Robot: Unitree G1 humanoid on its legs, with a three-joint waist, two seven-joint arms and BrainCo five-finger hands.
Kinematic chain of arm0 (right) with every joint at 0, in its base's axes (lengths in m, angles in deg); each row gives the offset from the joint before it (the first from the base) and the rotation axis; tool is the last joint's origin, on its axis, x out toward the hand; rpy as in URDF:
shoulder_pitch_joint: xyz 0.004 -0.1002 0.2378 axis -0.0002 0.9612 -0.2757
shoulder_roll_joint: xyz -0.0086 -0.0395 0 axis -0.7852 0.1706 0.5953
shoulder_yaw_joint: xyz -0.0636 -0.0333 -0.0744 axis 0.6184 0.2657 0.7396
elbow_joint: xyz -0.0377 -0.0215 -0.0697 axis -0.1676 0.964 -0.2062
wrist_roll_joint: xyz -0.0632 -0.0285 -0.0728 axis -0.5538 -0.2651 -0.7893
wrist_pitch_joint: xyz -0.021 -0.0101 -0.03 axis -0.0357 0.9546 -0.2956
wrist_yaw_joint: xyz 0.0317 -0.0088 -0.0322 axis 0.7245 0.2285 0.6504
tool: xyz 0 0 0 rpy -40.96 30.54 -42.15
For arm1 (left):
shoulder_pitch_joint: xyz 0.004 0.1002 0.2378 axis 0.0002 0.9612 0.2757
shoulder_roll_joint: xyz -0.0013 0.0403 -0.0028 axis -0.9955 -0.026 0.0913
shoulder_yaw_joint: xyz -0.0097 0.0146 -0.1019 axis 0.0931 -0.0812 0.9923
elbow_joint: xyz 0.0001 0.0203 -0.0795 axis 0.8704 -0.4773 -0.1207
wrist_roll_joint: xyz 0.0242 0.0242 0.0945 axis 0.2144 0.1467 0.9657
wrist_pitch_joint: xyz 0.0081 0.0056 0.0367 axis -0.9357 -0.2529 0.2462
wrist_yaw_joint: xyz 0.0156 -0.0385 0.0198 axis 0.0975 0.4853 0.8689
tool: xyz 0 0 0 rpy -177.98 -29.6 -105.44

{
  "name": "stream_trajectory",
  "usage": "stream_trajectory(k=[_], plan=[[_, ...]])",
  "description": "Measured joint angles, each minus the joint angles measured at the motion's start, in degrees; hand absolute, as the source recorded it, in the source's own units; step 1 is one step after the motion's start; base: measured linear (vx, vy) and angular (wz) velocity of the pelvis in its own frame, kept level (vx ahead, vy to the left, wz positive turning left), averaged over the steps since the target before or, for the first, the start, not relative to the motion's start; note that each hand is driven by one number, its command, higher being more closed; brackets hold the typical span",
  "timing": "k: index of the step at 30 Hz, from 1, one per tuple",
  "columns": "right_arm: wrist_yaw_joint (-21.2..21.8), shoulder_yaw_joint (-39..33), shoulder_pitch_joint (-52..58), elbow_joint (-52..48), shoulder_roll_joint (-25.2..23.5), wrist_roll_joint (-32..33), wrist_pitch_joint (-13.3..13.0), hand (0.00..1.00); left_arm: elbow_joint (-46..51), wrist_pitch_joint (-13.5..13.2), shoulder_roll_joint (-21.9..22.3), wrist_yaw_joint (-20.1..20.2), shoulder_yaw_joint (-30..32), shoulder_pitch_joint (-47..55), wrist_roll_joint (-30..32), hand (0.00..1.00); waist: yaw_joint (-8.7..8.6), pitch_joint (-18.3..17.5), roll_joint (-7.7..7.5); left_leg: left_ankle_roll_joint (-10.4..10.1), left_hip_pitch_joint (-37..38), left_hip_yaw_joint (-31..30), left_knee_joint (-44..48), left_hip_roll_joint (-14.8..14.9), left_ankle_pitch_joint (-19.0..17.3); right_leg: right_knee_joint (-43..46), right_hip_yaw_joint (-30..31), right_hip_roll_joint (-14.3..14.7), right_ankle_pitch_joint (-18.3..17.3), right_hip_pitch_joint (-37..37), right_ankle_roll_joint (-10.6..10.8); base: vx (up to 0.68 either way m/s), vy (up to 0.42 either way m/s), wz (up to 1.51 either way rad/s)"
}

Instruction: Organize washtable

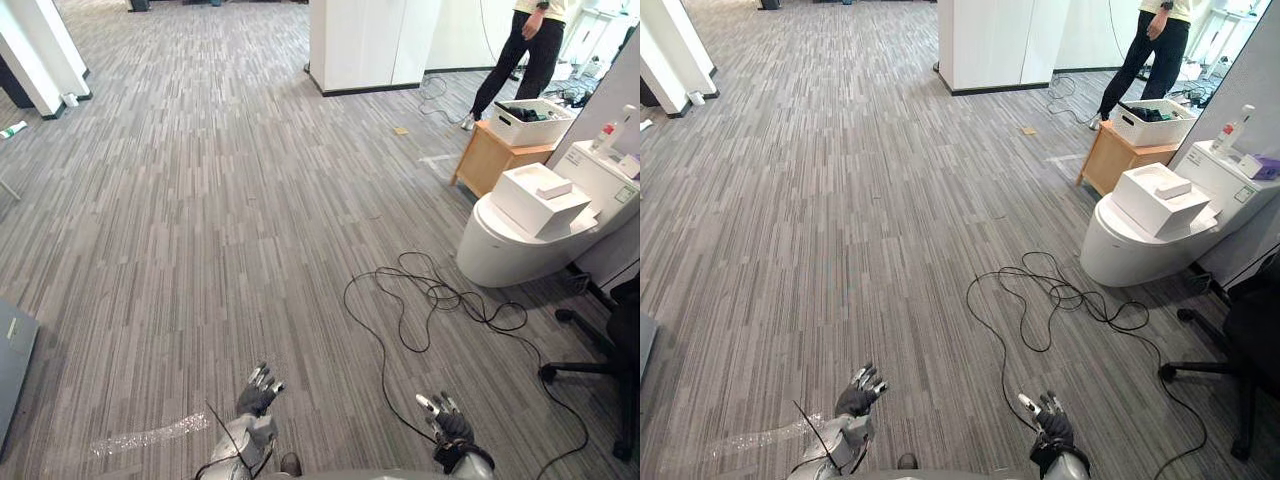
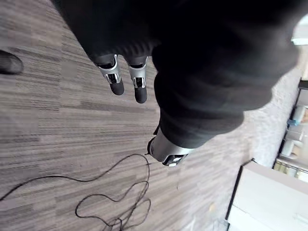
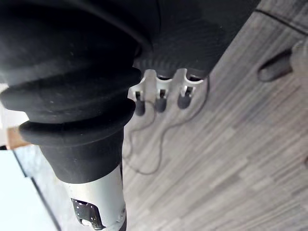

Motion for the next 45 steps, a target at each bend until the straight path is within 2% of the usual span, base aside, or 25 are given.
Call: stream_trajectory(k=[8,13,16,17,19,20,22,23,24,25,27,29,30,31,33,35,36,37,38,39,40,41,42,44,45], plan=[[-0.1,-0.2,-2.2,4.6,-1.1,-1.7,-1.2,0.00,-1.7,-0.9,0.3,-0.9,0.0,-0.3,0.0,0.00,-0.03,0.3,-0.45,0.3,-1.7,0.1,0.0,-0.6,-0.3,-1.3,1.2,-0.1,0.2,-0.9,0.2,0.05,0.007,0.00],[-0.4,-0.8,-5.8,7.5,-1.1,-2.9,-1.3,0.00,-3.9,-1.6,0.3,-1.1,0.0,-1.6,1.2,0.00,0.10,2.2,-0.70,0.9,-2.3,0.7,0.5,-1.0,-0.5,-2.2,1.5,-0.2,1.0,-1.0,0.9,0.08,0.000,-0.05],[-0.4,-1.4,-8.4,8.4,-1.2,-3.0,-1.3,0.00,-3.9,-1.6,0.2,-1.0,0.0,-2.4,2.2,0.00,1.42,4.0,-1.69,1.1,-4.3,1.8,5.9,-1.0,-4.3,-1.9,3.0,-0.6,0.9,-1.2,1.2,0.06,0.028,-0.20],[-0.4,-2.2,-8.9,8.4,-1.2,-3.0,-1.7,0.00,-4.0,-1.6,0.3,-1.0,0.0,-2.5,2.2,0.00,1.55,4.2,-1.69,1.2,-6.4,1.8,10.2,-0.9,-7.3,-1.0,3.1,-1.1,0.2,-1.8,1.9,0.05,0.039,-0.06],[-0.4,-3.0,-9.3,8.9,-0.7,-3.0,-2.2,0.00,-3.9,-1.6,0.4,-0.9,0.0,-2.6,2.5,0.00,1.34,5.2,-1.12,2.4,-9.9,1.5,18.7,-0.9,-13.5,5.2,2.9,-2.5,-3.7,-3.1,3.7,0.05,0.064,0.13],[-0.4,-3.0,-9.3,9.4,-0.1,-3.0,-2.2,0.00,-3.9,-1.6,0.4,-0.9,0.0,-2.8,2.9,0.00,1.35,5.7,-0.95,2.7,-9.9,1.3,20.2,-0.9,-14.7,7.8,2.9,-2.8,-4.4,-3.6,4.3,0.07,0.099,0.21],[-0.3,-2.9,-9.0,10.8,0.9,-3.2,-2.1,0.00,-4.0,-1.5,0.2,-0.9,0.0,-3.0,4.2,0.00,1.23,7.1,0.00,3.5,-9.7,0.0,23.2,-0.5,-17.0,20.4,3.8,-2.5,-3.9,-8.3,4.2,0.09,0.109,0.25],[-0.3,-3.2,-8.2,10.3,0.5,-3.2,-2.1,0.00,-4.0,-1.5,-0.3,-0.9,0.2,-3.2,4.6,0.00,1.27,8.1,0.65,4.0,-8.0,-0.8,24.0,-0.1,-18.2,31.9,5.0,-2.0,-0.8,-13.4,3.9,0.17,0.116,0.24],[-0.1,-3.2,-8.4,10.0,0.8,-3.5,-2.7,0.00,-4.4,-1.5,-0.4,-0.9,0.4,-3.5,4.6,0.00,1.23,9.2,1.11,4.4,-7.3,-1.4,24.8,0.6,-19.1,37.2,5.6,-0.7,-2.0,-16.6,3.5,0.22,0.114,0.23],[-0.1,-3.0,-8.4,10.3,0.9,-3.6,-2.8,0.00,-5.5,-1.3,-1.6,-0.9,0.4,-4.0,4.6,0.00,1.45,9.5,0.71,4.4,-6.5,-1.9,25.0,1.4,-20.0,37.0,5.4,0.7,-5.0,-19.1,2.6,0.19,0.072,0.20],[-0.1,-3.0,-8.4,10.8,0.9,-3.6,-3.1,0.00,-6.6,-1.3,-2.5,-0.9,0.5,-4.5,5.0,0.00,1.33,9.8,-0.09,4.1,-5.5,-2.9,24.9,2.0,-21.4,30.0,2.5,2.2,-5.1,-22.0,2.3,0.22,0.045,0.19],[-0.1,-3.1,-8.4,12.2,1.4,-3.7,-3.2,0.00,-8.2,-1.2,-2.3,-0.8,0.4,-5.4,5.1,0.00,0.48,9.9,-0.23,3.1,-4.4,-3.9,24.6,2.1,-22.9,18.1,0.8,3.3,-3.0,-23.4,2.3,0.30,0.014,0.25],[-0.1,-3.4,-8.3,13.7,1.5,-4.0,-3.0,0.00,-8.6,-1.2,-2.1,-0.6,0.3,-5.4,5.2,0.00,-0.12,10.0,-0.39,1.9,-2.5,-4.5,23.5,1.6,-23.8,9.9,0.3,3.7,0.1,-23.4,2.4,0.42,-0.021,0.25],[0.1,-4.6,-8.1,14.3,1.1,-4.0,-2.9,0.00,-8.8,-1.2,-2.0,-0.2,0.2,-5.5,6.1,0.00,-0.24,10.1,-0.53,1.2,0.4,-4.9,21.4,0.8,-24.4,3.8,-0.2,3.7,2.5,-23.6,2.0,0.47,-0.034,0.23],[0.7,-5.3,-8.3,14.2,1.4,-4.2,-2.8,0.00,-9.6,-1.1,-1.8,0.4,0.0,-6.2,7.0,0.00,-1.17,10.0,-0.36,0.0,4.3,-6.5,18.6,0.0,-25.6,2.3,-0.3,3.5,3.0,-24.9,1.1,0.59,-0.116,0.62],[1.9,-5.7,-7.7,13.0,1.6,-4.2,-2.7,0.00,-10.2,-1.1,-1.7,1.1,0.0,-6.5,7.2,0.00,-2.91,9.2,1.29,-2.6,7.0,-9.5,17.8,2.4,-27.9,9.1,-1.5,4.6,4.1,-26.5,-3.0,0.71,-0.235,1.10],[2.3,-5.8,-7.9,12.9,1.9,-4.4,-2.7,0.00,-10.9,-1.1,-1.5,1.7,0.1,-6.8,7.2,0.00,-3.39,8.5,1.84,-4.4,6.1,-10.6,23.8,4.6,-28.7,13.2,-3.4,6.0,6.9,-25.8,-6.0,0.64,-0.247,0.70],[2.5,-6.2,-8.4,13.0,2.3,-4.6,-2.7,0.00,-11.4,-0.8,-1.1,1.7,0.5,-7.2,7.1,0.00,-2.75,8.6,3.13,-5.2,4.4,-10.4,28.7,6.2,-28.5,15.3,-4.1,7.1,5.5,-25.8,-6.7,0.80,-0.314,0.47],[3.1,-6.2,-8.9,13.3,3.1,-5.4,-2.4,0.00,-11.4,-0.2,-0.6,2.2,1.4,-7.1,6.2,0.00,-1.73,8.3,4.53,-7.4,-0.3,-9.7,39.7,8.6,-23.9,17.5,-5.2,8.7,2.7,-25.0,-8.4,0.95,-0.409,-0.06],[3.6,-5.5,-9.5,13.0,3.8,-5.6,-1.8,0.00,-11.5,0.2,0.5,2.7,2.2,-6.9,5.8,0.00,-1.59,8.4,5.26,-3.7,-4.1,-8.5,49.9,10.2,-14.1,17.2,-5.1,10.3,0.7,-22.0,-10.0,0.95,-0.390,-0.18],[3.6,-4.6,-9.4,13.0,3.7,-6.0,-1.7,0.00,-11.5,0.2,1.0,2.8,2.5,-6.4,5.6,0.00,-1.51,8.4,5.56,-3.3,-5.8,-8.0,54.4,11.2,-7.4,15.7,-4.6,11.3,0.0,-19.4,-10.7,0.94,-0.373,-0.48],[3.7,-3.9,-9.6,13.8,4.4,-6.6,-1.7,0.00,-11.5,0.3,1.4,2.9,2.5,-5.8,5.6,0.00,-1.14,8.5,5.96,-2.4,-8.7,-6.5,63.6,13.6,-8.0,13.2,-3.0,13.1,-0.5,-14.5,-11.5,0.76,-0.275,-0.50],[3.7,-3.6,-9.7,14.4,4.3,-6.9,-1.6,0.00,-11.5,0.3,1.1,2.9,2.5,-6.9,5.6,0.00,-1.04,8.9,5.36,-0.8,-11.0,-4.6,70.4,14.9,-10.6,11.1,-1.5,13.8,-0.9,-9.2,-12.2,0.74,-0.261,-0.40],[3.5,-2.4,-10.0,16.4,4.4,-8.5,-1.1,0.00,-10.5,0.0,1.0,2.9,2.5,-7.4,5.1,0.00,-0.83,9.6,3.91,0.4,-13.8,-2.4,73.7,14.2,-14.5,8.3,1.5,13.5,-1.1,-1.4,-12.5,0.69,-0.180,-0.24],[3.5,-2.3,-10.4,17.2,4.6,-9.3,-0.9,0.00,-9.1,-0.1,1.2,2.9,2.5,-7.4,4.2,0.00,-0.43,9.9,3.34,0.2,-17.0,-1.5,72.0,12.7,-16.5,6.9,2.8,12.9,-1.4,2.5,-12.9,0.65,-0.114,-0.33]])
